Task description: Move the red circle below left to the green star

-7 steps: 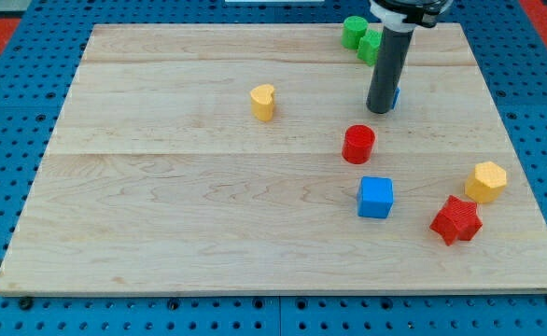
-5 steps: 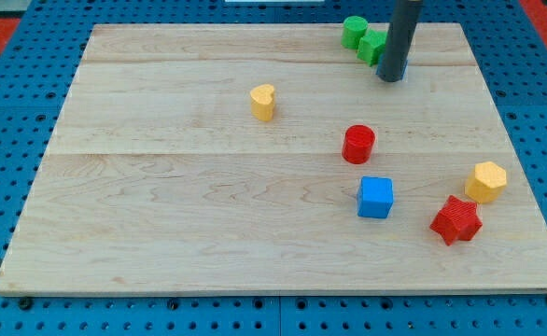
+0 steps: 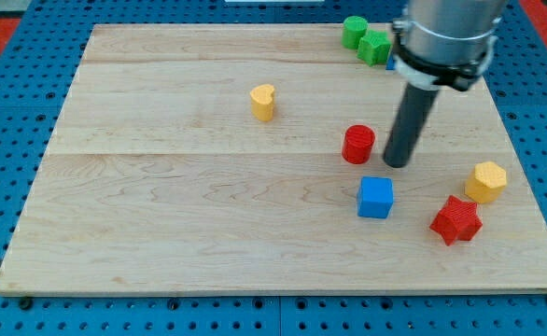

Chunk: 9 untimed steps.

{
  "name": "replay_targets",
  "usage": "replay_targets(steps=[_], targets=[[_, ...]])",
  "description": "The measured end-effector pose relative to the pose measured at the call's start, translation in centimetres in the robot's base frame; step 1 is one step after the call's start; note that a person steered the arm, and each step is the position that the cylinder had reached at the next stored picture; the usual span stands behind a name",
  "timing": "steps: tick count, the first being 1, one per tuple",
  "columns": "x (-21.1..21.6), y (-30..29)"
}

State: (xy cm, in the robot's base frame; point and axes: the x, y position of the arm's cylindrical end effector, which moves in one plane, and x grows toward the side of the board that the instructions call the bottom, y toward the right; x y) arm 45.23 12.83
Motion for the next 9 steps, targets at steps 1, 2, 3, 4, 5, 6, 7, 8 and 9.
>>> replay_targets(steps=[1,2,3,4,5,6,7,8,9], targets=[[-2.6,-4.5],[-1.3,-5.6],[-1.4,-9.5],[-4.4,-7.5],[-7.9,-5.5],[-10.1,-5.1],[-10.5,-9.2],[-11.7,-9.7],[-13.3,-4.2]])
